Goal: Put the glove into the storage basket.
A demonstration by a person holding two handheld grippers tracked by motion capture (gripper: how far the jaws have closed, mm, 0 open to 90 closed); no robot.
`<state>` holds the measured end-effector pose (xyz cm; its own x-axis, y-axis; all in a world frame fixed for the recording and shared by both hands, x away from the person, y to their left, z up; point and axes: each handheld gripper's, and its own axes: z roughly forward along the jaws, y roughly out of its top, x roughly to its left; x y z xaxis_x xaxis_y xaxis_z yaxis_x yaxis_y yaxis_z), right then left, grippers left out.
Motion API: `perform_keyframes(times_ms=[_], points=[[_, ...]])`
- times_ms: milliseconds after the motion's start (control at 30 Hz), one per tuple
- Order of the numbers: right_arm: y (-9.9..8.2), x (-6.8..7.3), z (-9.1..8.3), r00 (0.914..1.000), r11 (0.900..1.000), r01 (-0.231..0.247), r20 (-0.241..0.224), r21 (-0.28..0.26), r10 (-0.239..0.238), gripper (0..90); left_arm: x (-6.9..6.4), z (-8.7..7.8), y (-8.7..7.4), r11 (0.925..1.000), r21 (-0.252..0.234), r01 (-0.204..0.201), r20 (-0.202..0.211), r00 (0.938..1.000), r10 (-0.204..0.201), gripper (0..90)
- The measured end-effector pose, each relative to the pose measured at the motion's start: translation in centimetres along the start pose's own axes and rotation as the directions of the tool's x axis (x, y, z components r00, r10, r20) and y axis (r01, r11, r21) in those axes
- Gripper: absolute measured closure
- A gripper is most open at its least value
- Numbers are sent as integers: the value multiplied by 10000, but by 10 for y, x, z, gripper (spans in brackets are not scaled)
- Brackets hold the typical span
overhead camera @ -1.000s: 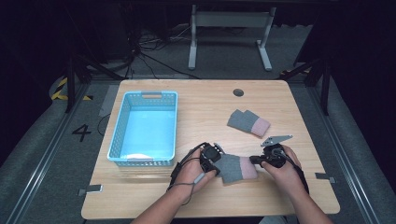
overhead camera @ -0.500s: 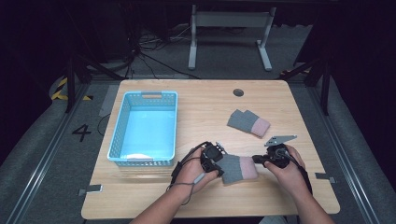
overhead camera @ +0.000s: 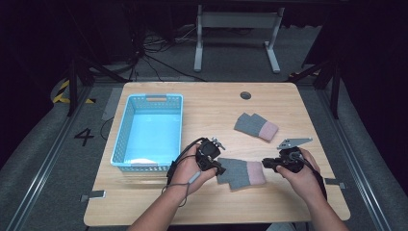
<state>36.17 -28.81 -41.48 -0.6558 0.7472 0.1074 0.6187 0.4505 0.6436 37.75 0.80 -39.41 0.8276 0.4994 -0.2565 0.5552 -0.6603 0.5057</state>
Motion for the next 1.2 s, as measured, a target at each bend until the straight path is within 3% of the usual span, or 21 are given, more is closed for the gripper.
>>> perform_keyframes(times_ms=[233, 500, 667, 933, 1200], points=[[12, -1, -3, 9993, 10000, -5, -371, -95, 2, 822, 3, -14, -3, 10000, -7, -68, -288, 9996, 68, 681], [35, -22, 0, 9989, 9994, -247, -409, -233, 238, 831, 12, -26, -19, 9996, -109, 273, -483, 9984, -278, 665], [52, -42, 12, 9995, 9995, -298, -72, -122, 297, 839, 14, -36, -36, 9981, -343, 521, -711, 9960, -544, 664], [63, -66, 35, 9981, 9990, -448, 424, 2, 448, 890, 16, -41, -52, 9948, -479, 898, -953, 9910, -940, 663], [68, -85, 55, 9936, 9981, -592, 971, 146, 575, 898, 20, -39, -56, 9938, -437, 1026, -934, 9899, -1063, 664]])
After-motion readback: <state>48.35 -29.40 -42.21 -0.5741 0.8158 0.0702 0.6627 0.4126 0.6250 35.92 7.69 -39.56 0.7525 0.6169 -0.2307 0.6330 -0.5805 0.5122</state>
